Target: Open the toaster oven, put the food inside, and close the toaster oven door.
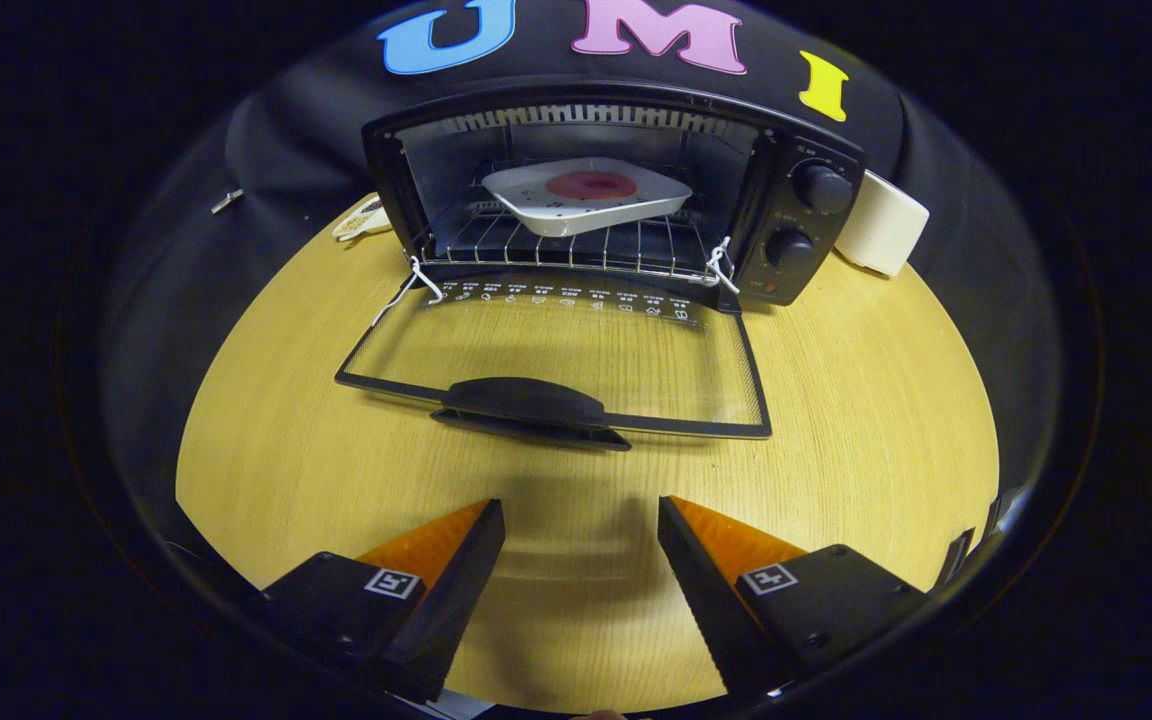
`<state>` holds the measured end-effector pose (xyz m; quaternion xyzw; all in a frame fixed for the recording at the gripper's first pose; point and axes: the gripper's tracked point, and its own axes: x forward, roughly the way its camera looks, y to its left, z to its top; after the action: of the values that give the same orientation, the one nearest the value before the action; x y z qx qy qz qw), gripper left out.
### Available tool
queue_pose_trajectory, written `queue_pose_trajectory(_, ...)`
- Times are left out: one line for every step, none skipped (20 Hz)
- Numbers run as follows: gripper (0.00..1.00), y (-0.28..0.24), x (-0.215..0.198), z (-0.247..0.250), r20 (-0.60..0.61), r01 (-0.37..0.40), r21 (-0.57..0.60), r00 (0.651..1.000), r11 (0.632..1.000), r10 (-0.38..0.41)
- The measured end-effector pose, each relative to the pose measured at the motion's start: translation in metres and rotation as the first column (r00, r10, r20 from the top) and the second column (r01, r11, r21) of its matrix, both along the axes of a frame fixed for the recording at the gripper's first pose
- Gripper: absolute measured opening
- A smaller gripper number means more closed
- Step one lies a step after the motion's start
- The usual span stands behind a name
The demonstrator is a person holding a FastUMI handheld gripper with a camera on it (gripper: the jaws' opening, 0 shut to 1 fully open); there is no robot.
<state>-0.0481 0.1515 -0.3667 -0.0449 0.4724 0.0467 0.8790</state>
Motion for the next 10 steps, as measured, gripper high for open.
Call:
queue_pose_trajectory(1.0, 0.002, 0.003, -0.004, -0.006, 0.009, -0.002, 1.0, 1.0, -0.009)
queue_pose_trajectory(1.0, 0.004, 0.007, -0.008, -0.01, 0.023, -0.005, 1.0, 1.0, -0.023)
queue_pose_trajectory(1.0, 0.003, 0.012, -0.01, -0.01, 0.039, -0.008, 0.999, 0.999, -0.039)
queue_pose_trajectory(1.0, 0.004, 0.018, -0.011, 0.0, 0.057, -0.005, 0.998, 0.998, -0.057)
queue_pose_trajectory(1.0, 0.006, 0.026, -0.01, 0.022, 0.065, 0.006, 0.998, 0.998, -0.065)
queue_pose_trajectory(1.0, 0.007, 0.034, -0.011, 0.044, 0.064, 0.003, 0.997, 0.998, -0.064)
queue_pose_trajectory(1.0, 0.003, 0.038, -0.012, 0.051, 0.064, -0.008, 0.997, 0.998, -0.064)
queue_pose_trajectory(1.0, 0.005, 0.038, -0.015, 0.035, 0.061, -0.002, 0.998, 0.998, -0.061)
queue_pose_trajectory(1.0, 0.008, 0.037, -0.013, 0.035, 0.072, 0.008, 0.997, 0.997, -0.072)
queue_pose_trajectory(0.99, 0.007, 0.04, -0.016, 0.033, 0.075, 0.011, 0.997, 0.997, -0.075)
